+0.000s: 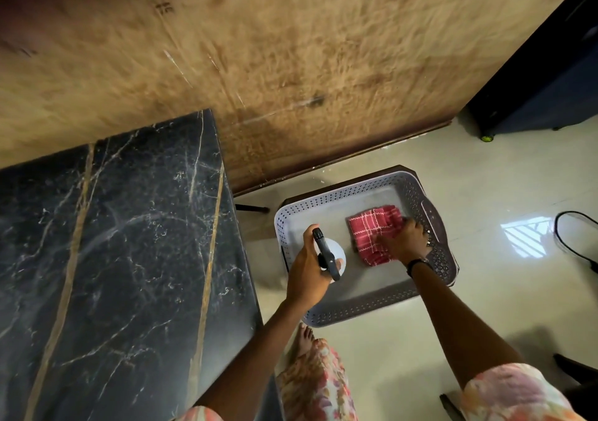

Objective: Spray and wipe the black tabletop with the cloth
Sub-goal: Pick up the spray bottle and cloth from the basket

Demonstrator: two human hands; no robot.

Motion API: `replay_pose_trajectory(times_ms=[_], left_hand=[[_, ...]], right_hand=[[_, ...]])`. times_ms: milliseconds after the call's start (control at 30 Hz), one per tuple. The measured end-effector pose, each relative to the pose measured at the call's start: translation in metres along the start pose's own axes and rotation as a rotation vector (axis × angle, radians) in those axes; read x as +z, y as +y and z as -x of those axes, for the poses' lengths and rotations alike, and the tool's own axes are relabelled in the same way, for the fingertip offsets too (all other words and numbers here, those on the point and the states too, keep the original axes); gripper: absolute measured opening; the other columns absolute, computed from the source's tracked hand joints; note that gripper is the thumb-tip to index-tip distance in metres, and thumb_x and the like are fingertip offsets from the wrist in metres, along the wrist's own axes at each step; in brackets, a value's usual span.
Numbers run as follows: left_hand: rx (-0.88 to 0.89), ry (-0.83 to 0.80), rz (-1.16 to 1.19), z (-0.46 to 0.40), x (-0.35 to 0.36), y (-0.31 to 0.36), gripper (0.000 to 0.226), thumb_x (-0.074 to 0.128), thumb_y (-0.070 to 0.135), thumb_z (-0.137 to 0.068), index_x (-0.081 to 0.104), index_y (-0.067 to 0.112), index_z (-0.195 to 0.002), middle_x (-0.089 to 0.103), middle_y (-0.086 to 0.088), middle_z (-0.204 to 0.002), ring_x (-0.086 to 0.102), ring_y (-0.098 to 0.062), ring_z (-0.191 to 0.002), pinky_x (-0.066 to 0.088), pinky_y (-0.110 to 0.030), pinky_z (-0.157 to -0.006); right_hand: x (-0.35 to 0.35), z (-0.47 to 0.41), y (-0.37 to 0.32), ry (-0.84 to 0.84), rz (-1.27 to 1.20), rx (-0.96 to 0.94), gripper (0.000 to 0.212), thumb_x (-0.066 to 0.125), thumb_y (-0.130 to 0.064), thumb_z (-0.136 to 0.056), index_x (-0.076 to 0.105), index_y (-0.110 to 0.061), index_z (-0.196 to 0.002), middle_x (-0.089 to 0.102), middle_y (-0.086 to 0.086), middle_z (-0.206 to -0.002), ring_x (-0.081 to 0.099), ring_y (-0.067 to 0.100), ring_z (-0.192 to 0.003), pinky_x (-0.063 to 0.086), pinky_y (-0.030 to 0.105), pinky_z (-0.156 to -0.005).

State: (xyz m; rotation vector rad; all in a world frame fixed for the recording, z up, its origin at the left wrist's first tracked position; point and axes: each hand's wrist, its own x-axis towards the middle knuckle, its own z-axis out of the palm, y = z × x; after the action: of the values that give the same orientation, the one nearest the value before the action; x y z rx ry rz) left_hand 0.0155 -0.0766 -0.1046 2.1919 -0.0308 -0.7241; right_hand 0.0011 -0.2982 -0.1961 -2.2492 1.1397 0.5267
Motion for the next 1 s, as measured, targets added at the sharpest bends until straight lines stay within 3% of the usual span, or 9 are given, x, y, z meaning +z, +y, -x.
replay_pose_trajectory(times_ms=[200,300,433,567,600,667,800,867,1000], left_hand=[[0.067,0.041,-0.039,0.003,0.003,0.003,0.067,0.067,0.021,-0.082,0.029,0.018,-0.137,0.058,-0.007,-0.131,0.062,-0.033,-0.106,0.052,-0.042,-0.080],[0.146,0.034,-0.072,0.008,-0.005,0.007,0.063,0.066,0.023,-0.082,0.030,0.021,-0.133,0.062,-0.006,-0.121,0.065,-0.032,-0.097,0.051,-0.037,-0.072],[0.225,0.116,-0.029,0.030,-0.030,0.020,0.060,0.068,0.024,-0.079,0.040,0.018,-0.133,0.064,-0.002,-0.120,0.065,-0.028,-0.100,0.051,-0.031,-0.083],[0.317,0.234,0.198,0.067,-0.066,0.028,0.058,0.057,0.037,-0.073,0.060,0.000,-0.117,0.053,0.031,-0.119,0.055,0.012,-0.109,0.042,-0.008,-0.097],[0.367,0.261,0.242,0.079,-0.077,0.029,0.052,0.057,0.033,-0.073,0.064,-0.005,-0.108,0.054,0.026,-0.120,0.051,0.019,-0.109,0.037,-0.003,-0.097],[0.410,0.328,0.292,0.100,-0.103,0.027,0.036,0.058,0.024,-0.075,0.066,-0.004,-0.095,0.063,0.002,-0.113,0.053,0.011,-0.108,0.037,-0.009,-0.101],[0.351,0.295,0.596,0.154,-0.164,0.013,0.037,0.056,0.005,-0.077,0.057,0.027,-0.106,0.055,0.009,-0.074,0.055,-0.017,-0.071,0.051,-0.033,-0.077],[0.320,0.342,0.583,0.182,-0.189,-0.007,0.037,0.055,0.008,-0.085,0.054,0.043,-0.098,0.052,0.002,-0.065,0.053,-0.025,-0.058,0.050,-0.030,-0.064],[0.241,0.428,0.546,0.239,-0.242,-0.073,0.017,0.054,0.030,-0.077,0.058,0.022,-0.091,0.055,-0.004,-0.065,0.053,-0.015,-0.054,0.047,-0.029,-0.057]], right_hand=[[0.004,-0.004,0.003,-0.004,-0.009,-0.066,0.053,0.080,-0.044,-0.071,0.065,-0.009,-0.109,0.054,0.017,-0.124,0.049,0.034,-0.116,0.036,0.054,-0.103],[-0.003,0.015,-0.003,-0.041,-0.166,-0.147,0.042,0.079,-0.030,-0.075,0.064,-0.010,-0.110,0.065,0.015,-0.112,0.062,0.024,-0.091,0.052,0.039,-0.086],[-0.016,0.050,-0.013,0.010,-0.177,-0.224,0.037,0.076,-0.030,-0.079,0.064,-0.013,-0.111,0.072,0.007,-0.095,0.064,0.017,-0.075,0.051,0.028,-0.071],[-0.032,0.099,-0.029,0.109,-0.317,-0.214,0.041,0.078,-0.031,-0.076,0.063,-0.015,-0.111,0.071,0.009,-0.096,0.067,0.022,-0.082,0.056,0.038,-0.077],[-0.037,0.113,-0.035,0.125,-0.361,-0.231,0.042,0.078,-0.032,-0.075,0.063,-0.017,-0.111,0.071,0.008,-0.097,0.067,0.023,-0.084,0.056,0.041,-0.079],[-0.044,0.147,-0.050,0.121,-0.468,-0.280,0.048,0.078,-0.031,-0.076,0.060,-0.015,-0.117,0.069,0.005,-0.103,0.066,0.022,-0.089,0.055,0.040,-0.082],[-0.040,0.217,-0.081,0.011,-0.579,-0.357,0.055,0.078,-0.029,-0.076,0.056,-0.014,-0.123,0.068,0.003,-0.108,0.066,0.019,-0.094,0.056,0.043,-0.084],[-0.026,0.254,-0.097,-0.084,-0.602,-0.378,0.055,0.077,-0.026,-0.077,0.054,-0.012,-0.125,0.067,0.002,-0.108,0.066,0.019,-0.094,0.056,0.041,-0.082],[0.026,0.341,-0.133,-0.253,-0.576,-0.450,0.041,0.075,-0.015,-0.079,0.057,-0.018,-0.116,0.067,-0.003,-0.099,0.066,0.012,-0.088,0.054,0.031,-0.076]])
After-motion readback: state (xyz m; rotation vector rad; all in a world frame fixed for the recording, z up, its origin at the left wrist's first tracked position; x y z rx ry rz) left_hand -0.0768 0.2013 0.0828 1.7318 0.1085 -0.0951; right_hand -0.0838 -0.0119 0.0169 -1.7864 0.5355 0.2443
